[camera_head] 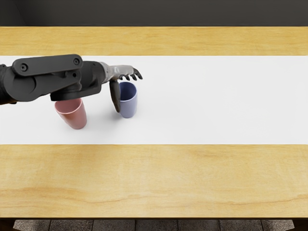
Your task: Pick up cup and place in cup with left hand
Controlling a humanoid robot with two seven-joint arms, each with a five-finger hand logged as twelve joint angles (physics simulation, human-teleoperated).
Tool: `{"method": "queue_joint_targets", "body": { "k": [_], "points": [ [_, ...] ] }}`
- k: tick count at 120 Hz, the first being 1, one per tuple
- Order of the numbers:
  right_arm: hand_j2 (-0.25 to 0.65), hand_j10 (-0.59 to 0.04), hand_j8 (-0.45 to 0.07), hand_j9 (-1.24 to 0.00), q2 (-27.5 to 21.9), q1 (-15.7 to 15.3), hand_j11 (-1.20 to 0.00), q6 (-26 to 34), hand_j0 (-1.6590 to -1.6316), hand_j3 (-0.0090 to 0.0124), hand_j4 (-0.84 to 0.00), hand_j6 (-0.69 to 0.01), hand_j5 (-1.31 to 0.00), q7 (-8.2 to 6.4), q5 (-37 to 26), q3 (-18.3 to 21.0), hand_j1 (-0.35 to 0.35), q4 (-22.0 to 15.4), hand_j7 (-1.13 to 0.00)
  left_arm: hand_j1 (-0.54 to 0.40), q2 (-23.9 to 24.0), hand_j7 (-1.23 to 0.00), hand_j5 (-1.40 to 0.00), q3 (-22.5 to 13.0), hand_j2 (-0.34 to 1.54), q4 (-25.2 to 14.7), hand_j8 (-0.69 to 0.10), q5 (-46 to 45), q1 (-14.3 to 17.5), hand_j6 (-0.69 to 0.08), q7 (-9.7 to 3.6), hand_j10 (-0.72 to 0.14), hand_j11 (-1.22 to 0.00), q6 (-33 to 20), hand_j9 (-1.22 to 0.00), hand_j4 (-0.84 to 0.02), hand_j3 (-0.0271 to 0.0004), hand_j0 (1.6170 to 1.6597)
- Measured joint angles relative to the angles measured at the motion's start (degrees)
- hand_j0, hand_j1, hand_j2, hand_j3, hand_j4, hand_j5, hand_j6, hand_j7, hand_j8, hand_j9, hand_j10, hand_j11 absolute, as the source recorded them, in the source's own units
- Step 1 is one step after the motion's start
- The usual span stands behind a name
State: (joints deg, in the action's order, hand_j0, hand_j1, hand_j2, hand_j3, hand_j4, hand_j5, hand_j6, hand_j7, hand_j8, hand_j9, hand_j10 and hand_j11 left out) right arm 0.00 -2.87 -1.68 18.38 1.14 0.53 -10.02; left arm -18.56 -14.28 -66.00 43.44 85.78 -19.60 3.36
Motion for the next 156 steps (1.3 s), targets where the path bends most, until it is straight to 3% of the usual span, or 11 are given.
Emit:
{"method": "queue_joint_targets", "body": {
  "k": [77, 109, 156],
  "points": [
    [0.000, 0.000, 0.000, 0.00, 0.00, 0.00, 0.00, -0.01, -1.6581, 0.0000, 0.000, 0.000, 0.00, 0.00, 0.00, 0.00, -0.349, 0.00, 0.00, 0.002, -0.16, -0.38, -0.38, -1.82, 0.06, -2.00, -0.292, 0.31, 0.70, -0.292, 0.00, -0.291, -0.38, -1.75, -0.38, -0.292, 0.0000, 1.6580],
    [0.000, 0.000, 0.000, 0.00, 0.00, 0.02, 0.00, 0.00, -1.6581, 0.0000, 0.000, 0.000, 0.00, -0.01, 0.00, 0.00, -0.349, 0.00, 0.00, -0.121, -0.16, -0.44, -0.44, -2.04, 0.11, -2.07, -0.332, 0.13, 1.03, -0.335, 0.02, -0.335, -0.44, -1.97, -0.44, -0.335, 0.0000, 1.6581],
    [0.000, 0.000, 0.000, 0.00, 0.00, 0.02, 0.00, -0.01, -1.6581, 0.0000, 0.000, 0.000, 0.00, 0.00, 0.00, 0.00, -0.349, 0.00, 0.00, -0.067, -0.16, -0.53, -0.53, -2.17, 0.05, -2.75, -0.334, -0.47, 2.19, -0.376, 0.00, -0.405, -0.53, -1.53, -0.53, -0.406, 0.0000, 1.6565]
  ]
}}
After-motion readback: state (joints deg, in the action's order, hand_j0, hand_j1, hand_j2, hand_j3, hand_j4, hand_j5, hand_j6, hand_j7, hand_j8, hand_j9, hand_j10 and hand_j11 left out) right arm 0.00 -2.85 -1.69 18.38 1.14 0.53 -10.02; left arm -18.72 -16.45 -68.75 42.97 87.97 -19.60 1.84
